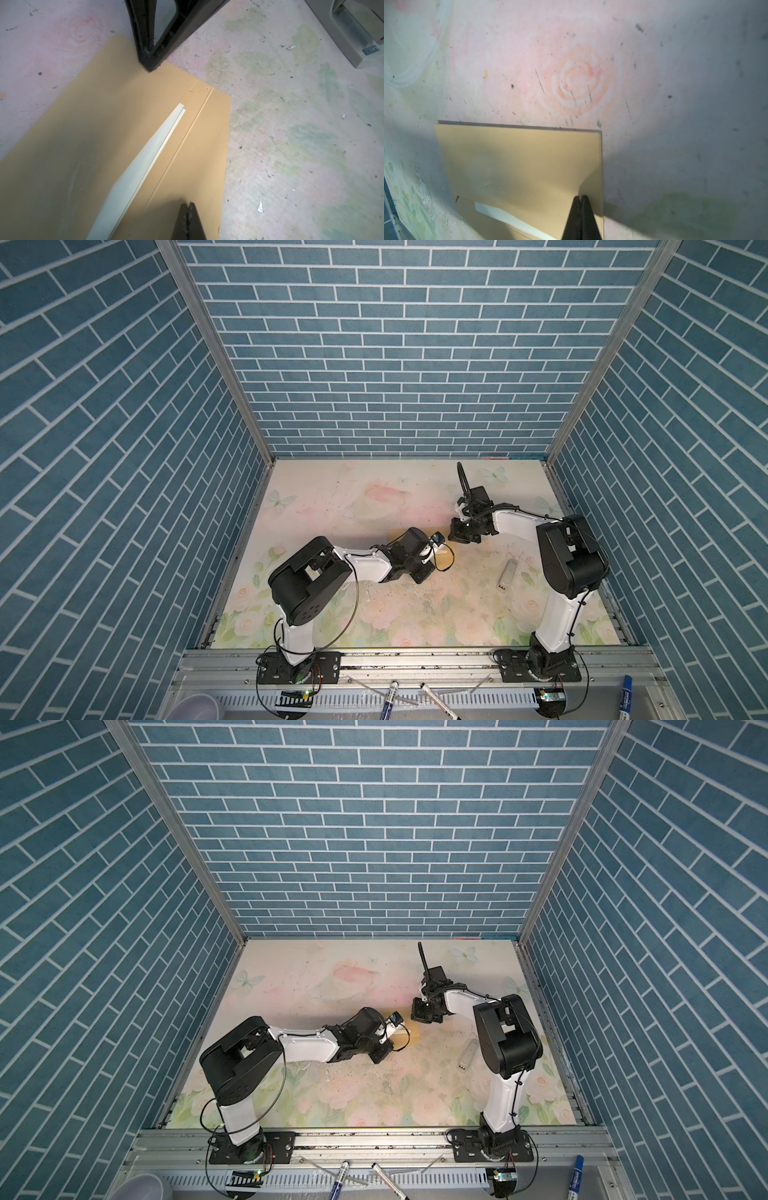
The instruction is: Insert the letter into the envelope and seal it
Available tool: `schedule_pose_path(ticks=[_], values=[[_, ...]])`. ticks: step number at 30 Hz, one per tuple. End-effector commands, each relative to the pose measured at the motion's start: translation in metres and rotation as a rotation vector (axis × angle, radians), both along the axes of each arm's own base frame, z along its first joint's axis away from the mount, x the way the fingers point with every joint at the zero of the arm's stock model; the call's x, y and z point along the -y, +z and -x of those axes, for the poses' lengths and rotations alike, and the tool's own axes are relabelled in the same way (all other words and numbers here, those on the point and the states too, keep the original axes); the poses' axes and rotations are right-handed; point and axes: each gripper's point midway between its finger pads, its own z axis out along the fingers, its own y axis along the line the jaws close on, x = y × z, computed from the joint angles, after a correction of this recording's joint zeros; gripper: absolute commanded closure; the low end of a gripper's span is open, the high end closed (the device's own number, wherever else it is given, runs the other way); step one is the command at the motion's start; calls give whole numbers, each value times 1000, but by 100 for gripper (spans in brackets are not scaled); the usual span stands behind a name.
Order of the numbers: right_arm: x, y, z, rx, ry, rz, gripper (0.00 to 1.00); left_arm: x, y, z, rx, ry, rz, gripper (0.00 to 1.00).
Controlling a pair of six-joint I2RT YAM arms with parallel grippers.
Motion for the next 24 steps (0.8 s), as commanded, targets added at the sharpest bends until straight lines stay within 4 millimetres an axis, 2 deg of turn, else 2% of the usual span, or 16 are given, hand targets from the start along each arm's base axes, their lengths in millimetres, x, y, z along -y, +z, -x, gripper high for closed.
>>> schedule_pose_path(ticks=[1, 7, 12, 15, 18, 20, 24], values=[[-7, 5, -7, -11, -15, -14, 100, -9, -18, 6, -14, -8, -74, 100], [-8, 9, -10, -4, -11, -20, 100, -10, -16, 6, 6, -18, -109, 100], [-13, 25, -16, 28, -3, -46, 98, -7, 2, 0, 47, -9, -85, 100], [-16, 49, -24, 82, 5, -65, 93, -3, 24, -8, 88, 12, -50, 100], [-13, 77, -31, 157, 16, -52, 82, 1, 51, -16, 139, 33, -16, 100], [-5, 97, -36, 220, 15, -17, 75, 3, 72, -23, 178, 54, 11, 98], [19, 127, -44, 322, 10, 88, 57, 4, 106, -33, 252, 85, 56, 86]])
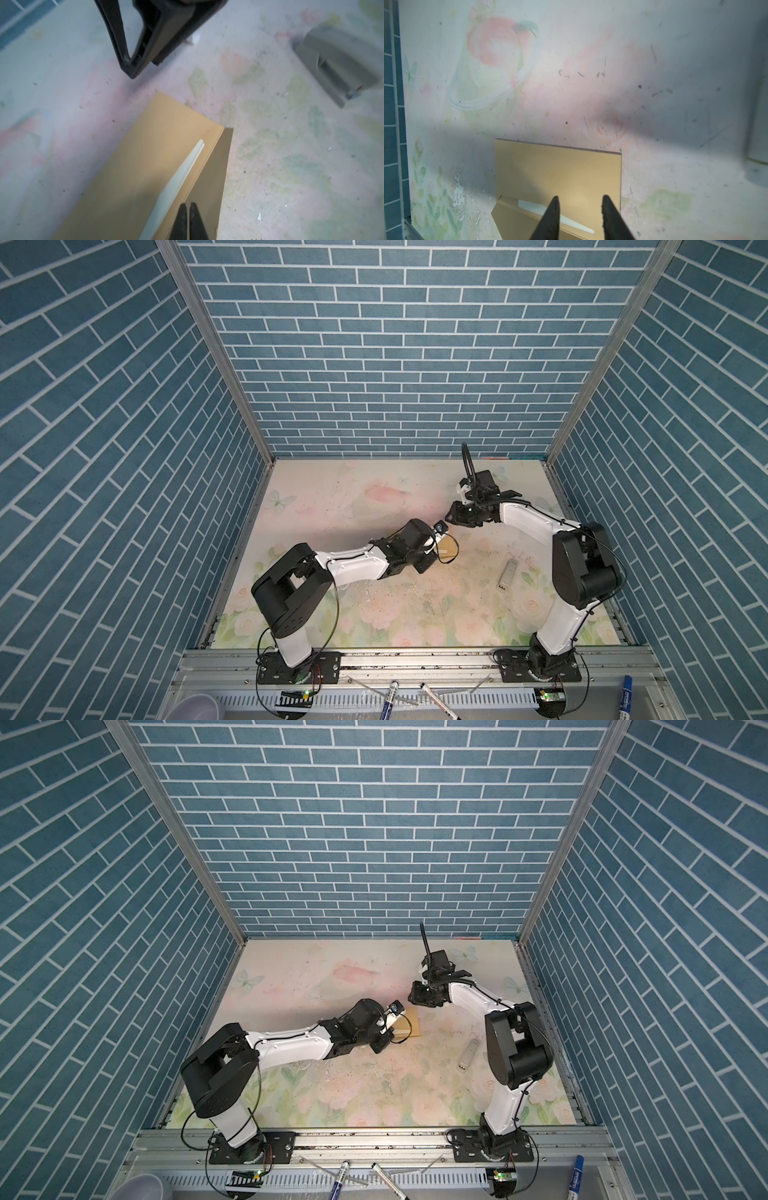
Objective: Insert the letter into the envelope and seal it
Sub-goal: 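Move the right gripper to the white glue stick and grasp it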
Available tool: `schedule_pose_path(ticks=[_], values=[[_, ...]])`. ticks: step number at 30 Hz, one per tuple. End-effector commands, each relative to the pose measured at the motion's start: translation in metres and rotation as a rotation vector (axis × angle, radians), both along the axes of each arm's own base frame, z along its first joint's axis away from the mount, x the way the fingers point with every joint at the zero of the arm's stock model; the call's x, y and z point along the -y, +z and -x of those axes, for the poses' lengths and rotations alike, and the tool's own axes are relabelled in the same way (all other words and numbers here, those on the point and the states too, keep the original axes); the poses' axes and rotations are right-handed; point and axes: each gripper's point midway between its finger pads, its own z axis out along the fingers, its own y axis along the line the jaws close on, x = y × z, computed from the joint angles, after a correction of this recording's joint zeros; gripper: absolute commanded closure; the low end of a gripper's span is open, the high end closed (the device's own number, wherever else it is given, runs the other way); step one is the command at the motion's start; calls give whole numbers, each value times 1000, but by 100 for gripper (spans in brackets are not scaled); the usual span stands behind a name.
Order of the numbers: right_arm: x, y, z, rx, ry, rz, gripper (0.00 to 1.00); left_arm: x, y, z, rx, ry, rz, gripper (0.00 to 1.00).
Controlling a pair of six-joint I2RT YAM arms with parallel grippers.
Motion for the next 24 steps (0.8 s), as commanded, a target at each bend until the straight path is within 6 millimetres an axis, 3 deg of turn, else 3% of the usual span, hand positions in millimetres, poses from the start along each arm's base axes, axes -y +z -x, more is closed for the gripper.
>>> schedule_pose_path(ticks=[1, 5, 10, 17, 24], values=[[25, 46, -13, 135, -11, 113, 53, -1, 36, -11, 82, 35, 35, 83], [51, 60, -23, 162, -37, 196, 45, -5, 66, -16, 130, 57, 67, 70], [82, 55, -40, 146, -81, 347, 30, -17, 91, -17, 168, 92, 103, 52], [99, 23, -61, 42, -91, 463, 29, -38, 107, -20, 179, 186, 156, 34], [103, -13, -77, -58, -87, 514, 29, -54, 106, -24, 166, 259, 147, 1]])
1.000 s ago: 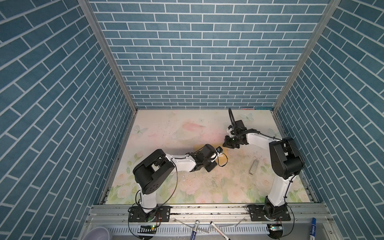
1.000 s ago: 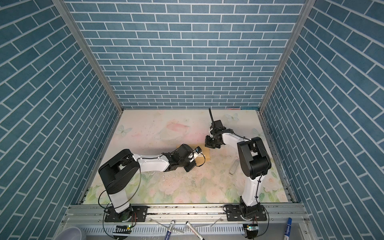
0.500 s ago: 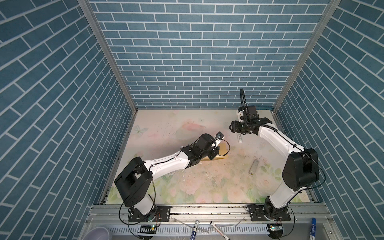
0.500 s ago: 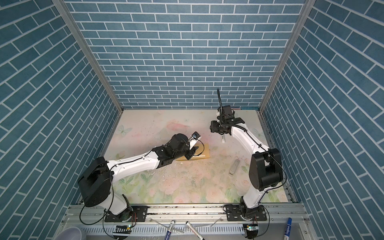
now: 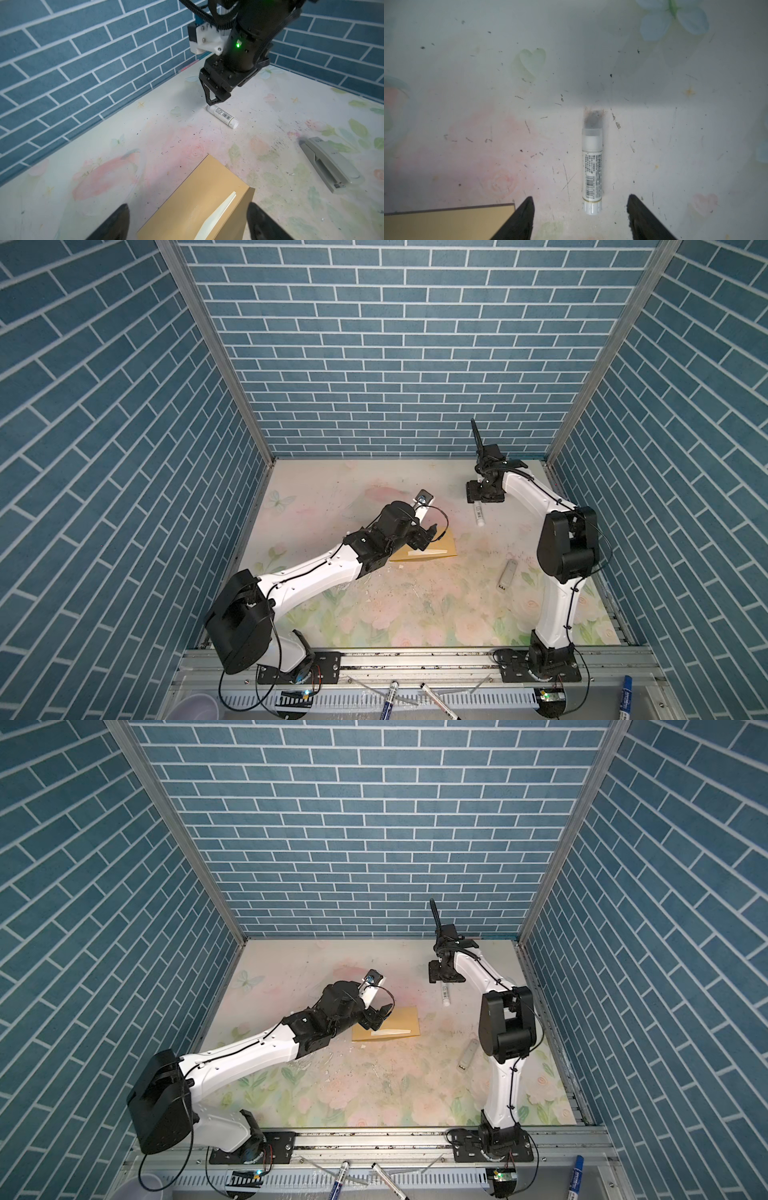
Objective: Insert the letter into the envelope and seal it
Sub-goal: 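Move the right gripper to the white glue stick and grasp it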
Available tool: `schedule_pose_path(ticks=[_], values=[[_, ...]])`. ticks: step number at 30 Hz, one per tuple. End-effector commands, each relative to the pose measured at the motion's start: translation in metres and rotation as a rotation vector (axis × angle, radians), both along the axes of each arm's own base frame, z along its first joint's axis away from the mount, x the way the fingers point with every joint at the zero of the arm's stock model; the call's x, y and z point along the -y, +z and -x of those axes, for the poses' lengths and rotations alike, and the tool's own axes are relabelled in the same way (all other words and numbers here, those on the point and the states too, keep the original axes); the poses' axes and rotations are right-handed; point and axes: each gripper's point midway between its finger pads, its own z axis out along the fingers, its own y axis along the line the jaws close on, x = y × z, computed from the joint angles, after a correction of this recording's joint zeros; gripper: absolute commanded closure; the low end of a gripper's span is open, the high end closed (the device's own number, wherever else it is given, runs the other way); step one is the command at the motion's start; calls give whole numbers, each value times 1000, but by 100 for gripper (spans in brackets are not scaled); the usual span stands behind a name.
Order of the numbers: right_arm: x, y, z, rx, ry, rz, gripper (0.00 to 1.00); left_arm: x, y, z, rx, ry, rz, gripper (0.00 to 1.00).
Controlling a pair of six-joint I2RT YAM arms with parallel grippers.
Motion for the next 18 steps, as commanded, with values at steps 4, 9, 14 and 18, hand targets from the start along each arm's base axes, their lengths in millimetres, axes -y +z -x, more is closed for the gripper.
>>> schedule_pose_path(ticks=[4, 9, 14, 18], values=[[9, -21, -1, -85, -2, 43, 32, -17, -11, 0, -26, 68, -24, 0], [11, -35, -3, -114, -22, 37, 39, -20, -11, -3, -30, 94, -17, 0], [13, -60, -4, -158, -34, 36, 49, -23, -13, -6, -35, 133, -1, 1], [15, -67, -4, -175, -41, 30, 59, -25, -14, -8, -41, 157, 1, 0]])
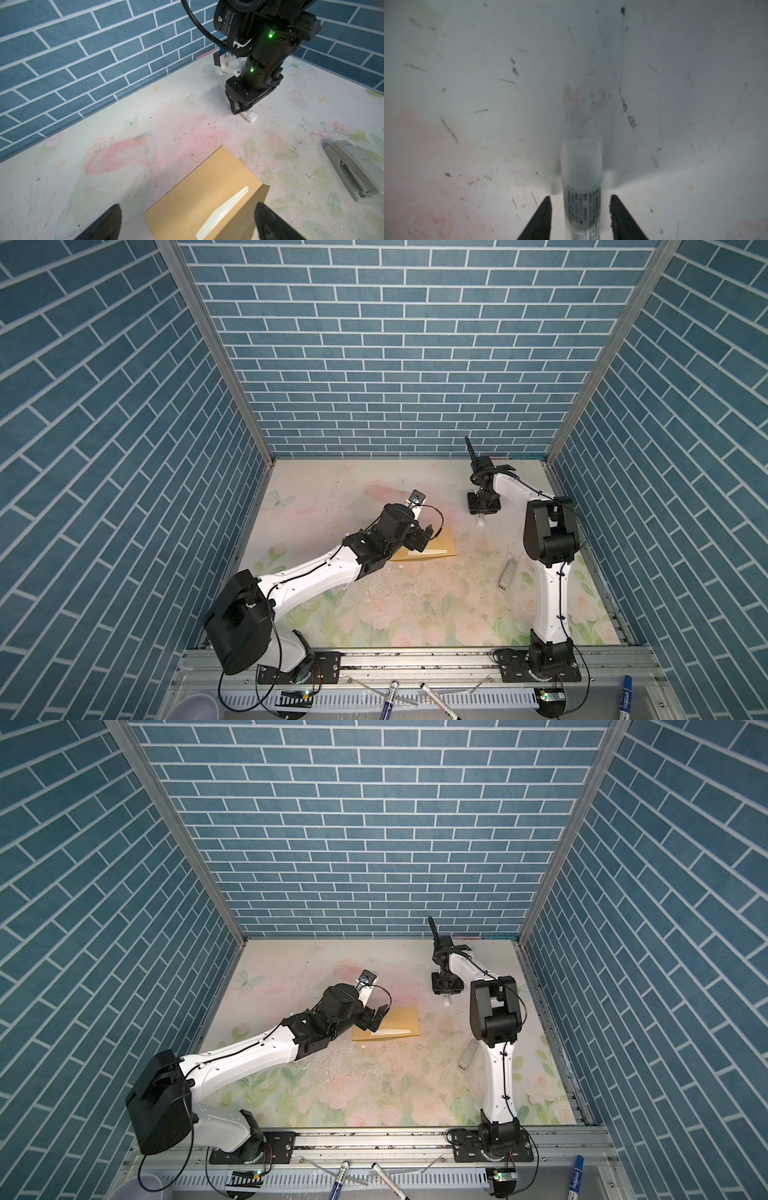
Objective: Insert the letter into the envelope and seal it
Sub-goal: 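Move the right gripper to the white glue stick and grasp it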
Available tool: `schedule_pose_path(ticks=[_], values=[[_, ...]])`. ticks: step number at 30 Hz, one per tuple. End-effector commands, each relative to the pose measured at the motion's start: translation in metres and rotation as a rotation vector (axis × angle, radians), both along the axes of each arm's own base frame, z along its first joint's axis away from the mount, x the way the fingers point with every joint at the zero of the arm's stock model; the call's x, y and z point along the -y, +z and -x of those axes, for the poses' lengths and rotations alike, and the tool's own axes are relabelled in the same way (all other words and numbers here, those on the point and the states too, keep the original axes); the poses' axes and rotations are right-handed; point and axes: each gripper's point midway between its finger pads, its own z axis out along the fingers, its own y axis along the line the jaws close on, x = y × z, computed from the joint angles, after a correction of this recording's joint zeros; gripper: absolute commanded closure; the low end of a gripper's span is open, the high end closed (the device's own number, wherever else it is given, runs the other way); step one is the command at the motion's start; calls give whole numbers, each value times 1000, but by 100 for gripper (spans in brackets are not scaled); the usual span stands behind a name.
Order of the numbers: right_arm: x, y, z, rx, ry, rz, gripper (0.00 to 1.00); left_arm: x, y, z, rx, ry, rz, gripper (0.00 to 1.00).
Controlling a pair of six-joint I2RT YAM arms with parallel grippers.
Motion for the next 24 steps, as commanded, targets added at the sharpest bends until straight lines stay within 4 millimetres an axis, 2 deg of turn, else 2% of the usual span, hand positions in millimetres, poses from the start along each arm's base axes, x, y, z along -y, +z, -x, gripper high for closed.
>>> schedule_pose_path(ticks=[1, 7, 10, 13, 14, 18, 21, 22, 24], values=[[0, 4, -6, -2, -7, -13, 61, -8, -1, -3, -7, 46, 8, 1], [0, -1, -4, -16, -13, -21, 79, -7, 0, -2, -15, 46, 17, 0], [0, 6, -5, 2, -16, -36, 86, -8, 2, -2, -19, 51, 31, 0], [-8, 22, -10, 62, -5, -86, 89, -9, 6, -2, -38, 60, 85, 0], [-12, 44, -13, 121, 0, -119, 91, -8, 9, -3, -56, 59, 122, 0], [-26, 94, -15, 300, 6, -253, 94, -9, 18, -6, -136, 50, 277, 0], [-42, 139, -11, 450, 25, -406, 96, -7, 29, -7, -166, 26, 375, 1], [-50, 161, -11, 521, 38, -473, 98, -5, 32, -8, -175, 16, 403, 2], [-60, 188, -4, 611, 50, -586, 100, -1, 40, -8, -187, -3, 452, 2]])
